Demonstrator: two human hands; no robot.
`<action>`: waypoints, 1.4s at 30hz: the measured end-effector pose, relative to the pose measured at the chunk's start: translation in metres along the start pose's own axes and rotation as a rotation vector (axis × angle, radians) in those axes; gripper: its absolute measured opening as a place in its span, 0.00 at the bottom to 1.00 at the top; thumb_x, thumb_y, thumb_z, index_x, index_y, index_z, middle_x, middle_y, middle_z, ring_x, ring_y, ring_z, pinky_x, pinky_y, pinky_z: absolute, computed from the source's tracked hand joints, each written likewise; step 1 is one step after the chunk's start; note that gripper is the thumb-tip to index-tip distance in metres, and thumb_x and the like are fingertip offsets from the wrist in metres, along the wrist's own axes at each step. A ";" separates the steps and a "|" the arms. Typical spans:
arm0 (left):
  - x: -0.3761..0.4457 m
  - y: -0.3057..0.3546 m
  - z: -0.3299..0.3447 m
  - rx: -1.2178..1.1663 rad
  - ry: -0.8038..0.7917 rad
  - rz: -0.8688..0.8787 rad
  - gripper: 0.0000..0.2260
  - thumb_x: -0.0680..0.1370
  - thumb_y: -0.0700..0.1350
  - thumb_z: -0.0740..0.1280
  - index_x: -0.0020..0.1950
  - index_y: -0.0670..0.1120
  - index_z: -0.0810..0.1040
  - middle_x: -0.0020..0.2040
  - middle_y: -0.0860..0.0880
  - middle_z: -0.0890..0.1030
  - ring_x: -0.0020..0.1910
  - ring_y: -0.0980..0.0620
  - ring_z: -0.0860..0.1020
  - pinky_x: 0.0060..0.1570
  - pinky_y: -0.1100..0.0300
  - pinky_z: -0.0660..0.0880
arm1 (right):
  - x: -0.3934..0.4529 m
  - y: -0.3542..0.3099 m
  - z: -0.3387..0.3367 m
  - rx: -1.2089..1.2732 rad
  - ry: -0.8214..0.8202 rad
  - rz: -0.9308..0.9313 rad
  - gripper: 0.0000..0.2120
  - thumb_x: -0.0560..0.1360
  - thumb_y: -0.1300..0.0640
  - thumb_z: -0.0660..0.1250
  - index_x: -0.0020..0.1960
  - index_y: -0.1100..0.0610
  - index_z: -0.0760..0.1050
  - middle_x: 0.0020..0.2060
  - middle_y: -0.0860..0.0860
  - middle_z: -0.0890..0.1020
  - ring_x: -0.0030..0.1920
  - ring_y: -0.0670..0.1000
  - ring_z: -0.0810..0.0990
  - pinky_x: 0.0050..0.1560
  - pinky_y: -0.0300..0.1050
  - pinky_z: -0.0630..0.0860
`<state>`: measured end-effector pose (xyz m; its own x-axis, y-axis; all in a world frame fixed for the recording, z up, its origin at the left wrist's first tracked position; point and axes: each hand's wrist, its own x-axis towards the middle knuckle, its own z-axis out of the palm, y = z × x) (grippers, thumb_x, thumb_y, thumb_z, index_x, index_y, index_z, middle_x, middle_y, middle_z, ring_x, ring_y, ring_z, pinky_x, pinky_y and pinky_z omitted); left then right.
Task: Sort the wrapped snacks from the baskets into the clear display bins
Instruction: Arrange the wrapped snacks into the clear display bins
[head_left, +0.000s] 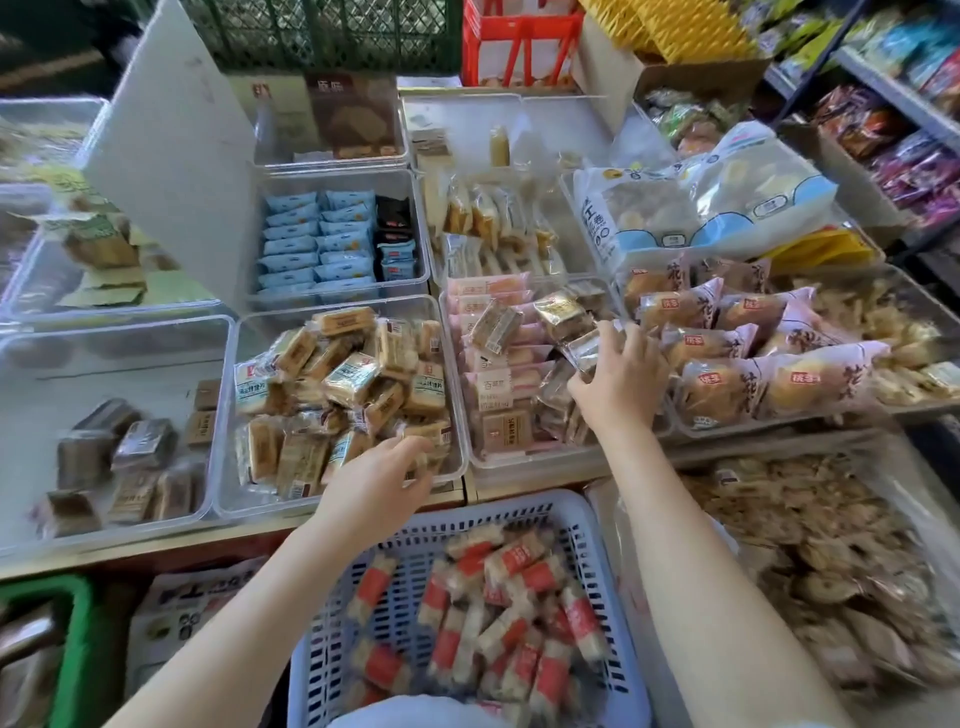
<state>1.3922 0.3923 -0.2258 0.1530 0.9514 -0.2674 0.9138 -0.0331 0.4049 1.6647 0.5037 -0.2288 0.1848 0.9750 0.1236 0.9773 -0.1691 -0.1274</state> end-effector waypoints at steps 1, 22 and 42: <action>-0.002 0.000 -0.001 -0.022 0.028 0.005 0.18 0.82 0.55 0.61 0.72 0.56 0.68 0.61 0.57 0.74 0.46 0.58 0.75 0.42 0.61 0.76 | -0.006 -0.003 -0.006 0.085 0.040 -0.018 0.32 0.71 0.51 0.71 0.72 0.53 0.65 0.70 0.58 0.68 0.68 0.61 0.68 0.65 0.57 0.68; -0.105 -0.203 -0.058 -0.938 0.392 -0.540 0.18 0.74 0.45 0.76 0.62 0.53 0.78 0.47 0.50 0.82 0.46 0.52 0.82 0.44 0.60 0.78 | -0.180 -0.256 0.017 0.444 -0.570 -0.798 0.41 0.76 0.42 0.69 0.79 0.40 0.47 0.79 0.45 0.55 0.79 0.48 0.53 0.77 0.54 0.60; -0.036 -0.111 -0.037 -0.089 0.081 -0.078 0.14 0.81 0.52 0.62 0.65 0.51 0.75 0.56 0.51 0.79 0.51 0.49 0.79 0.42 0.56 0.74 | -0.135 -0.147 0.015 0.238 -0.386 -0.250 0.14 0.81 0.54 0.61 0.65 0.56 0.74 0.60 0.53 0.75 0.62 0.55 0.72 0.59 0.51 0.73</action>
<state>1.2715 0.3733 -0.2283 0.0482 0.9718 -0.2308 0.8843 0.0659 0.4622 1.4942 0.3993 -0.2410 -0.1473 0.9712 -0.1873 0.9279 0.0701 -0.3662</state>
